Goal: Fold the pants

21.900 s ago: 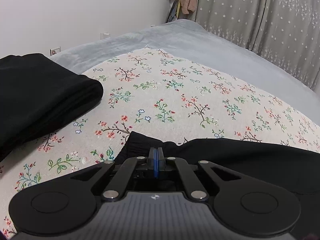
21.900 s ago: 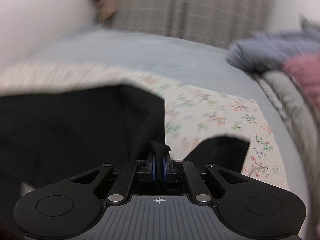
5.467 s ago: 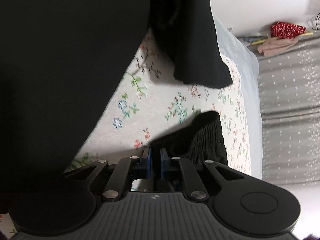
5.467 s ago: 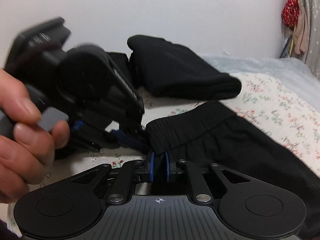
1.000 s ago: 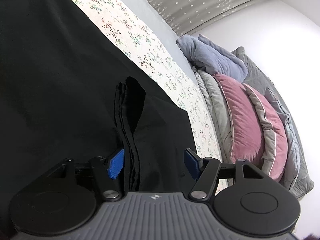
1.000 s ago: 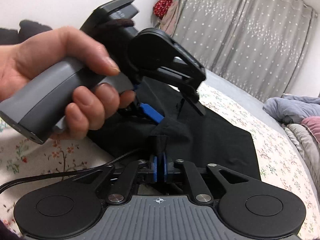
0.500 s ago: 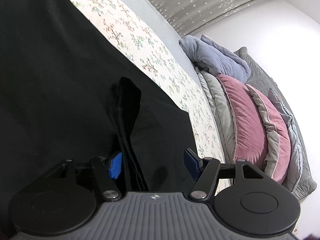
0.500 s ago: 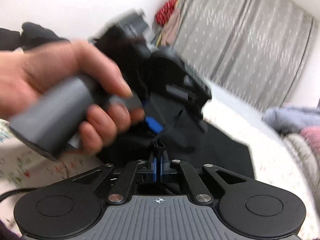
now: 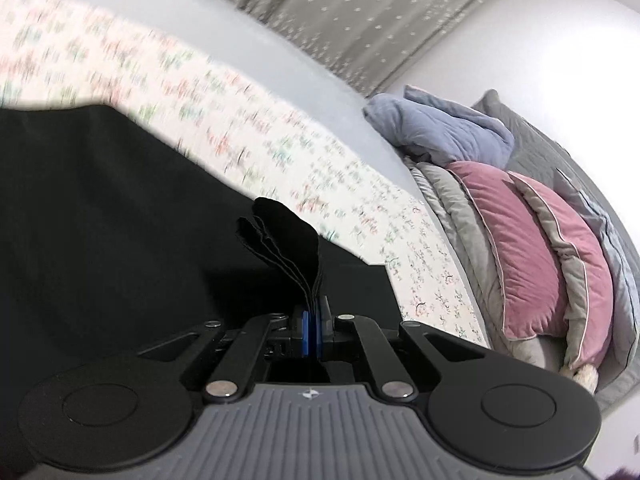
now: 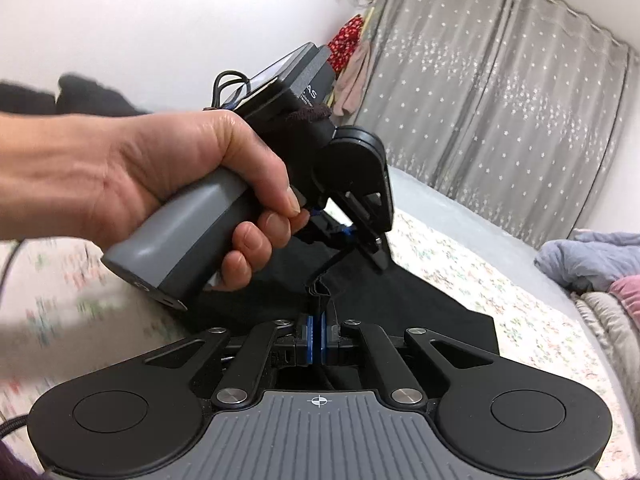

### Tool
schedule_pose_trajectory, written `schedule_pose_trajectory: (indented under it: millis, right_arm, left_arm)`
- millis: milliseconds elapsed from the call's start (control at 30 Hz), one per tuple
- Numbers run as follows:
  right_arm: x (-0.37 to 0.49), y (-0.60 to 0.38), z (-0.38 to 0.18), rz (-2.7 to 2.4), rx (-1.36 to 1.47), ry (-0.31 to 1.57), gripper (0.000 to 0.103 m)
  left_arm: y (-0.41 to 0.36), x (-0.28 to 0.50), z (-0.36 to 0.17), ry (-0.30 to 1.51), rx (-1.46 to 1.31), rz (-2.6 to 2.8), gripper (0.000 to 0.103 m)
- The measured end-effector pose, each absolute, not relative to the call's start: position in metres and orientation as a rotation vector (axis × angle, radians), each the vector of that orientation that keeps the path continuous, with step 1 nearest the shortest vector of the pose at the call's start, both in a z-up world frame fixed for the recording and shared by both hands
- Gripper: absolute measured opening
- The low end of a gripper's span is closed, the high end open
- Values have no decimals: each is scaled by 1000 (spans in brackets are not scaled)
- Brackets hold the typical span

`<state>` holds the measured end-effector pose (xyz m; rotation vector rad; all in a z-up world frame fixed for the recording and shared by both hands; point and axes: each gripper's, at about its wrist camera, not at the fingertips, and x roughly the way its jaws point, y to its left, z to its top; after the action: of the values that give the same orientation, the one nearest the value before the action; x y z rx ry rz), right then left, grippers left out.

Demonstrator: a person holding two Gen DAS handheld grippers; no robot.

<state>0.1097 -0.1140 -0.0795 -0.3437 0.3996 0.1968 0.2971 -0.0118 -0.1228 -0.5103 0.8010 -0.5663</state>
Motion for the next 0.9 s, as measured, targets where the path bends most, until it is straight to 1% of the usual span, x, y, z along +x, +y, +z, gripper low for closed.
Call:
schedule_pose_trajectory:
  millis: [167, 333, 433, 600, 700, 800, 900]
  right_arm:
    - [113, -102, -68, 223, -283, 381, 2]
    - [115, -76, -71, 241, -320, 358, 2]
    - [124, -63, -69, 267, -292, 358, 2]
    - [133, -36, -68, 326, -221, 358, 2]
    - [135, -15, -73, 358, -229, 353, 2]
    - [139, 7, -76, 388, -243, 353, 2]
    - [147, 28, -74, 413, -186, 349, 2]
  left_arm:
    - [7, 302, -105, 778, -445, -587, 17]
    - [22, 302, -99, 773, -350, -580, 17]
    - [34, 300, -95, 756, -310, -567, 17]
    - [65, 291, -89, 727, -280, -554, 17]
    - [86, 293, -91, 733, -235, -504, 17]
    - [118, 297, -97, 741, -225, -461, 17]
    - [151, 299, -100, 726, -229, -422, 17]
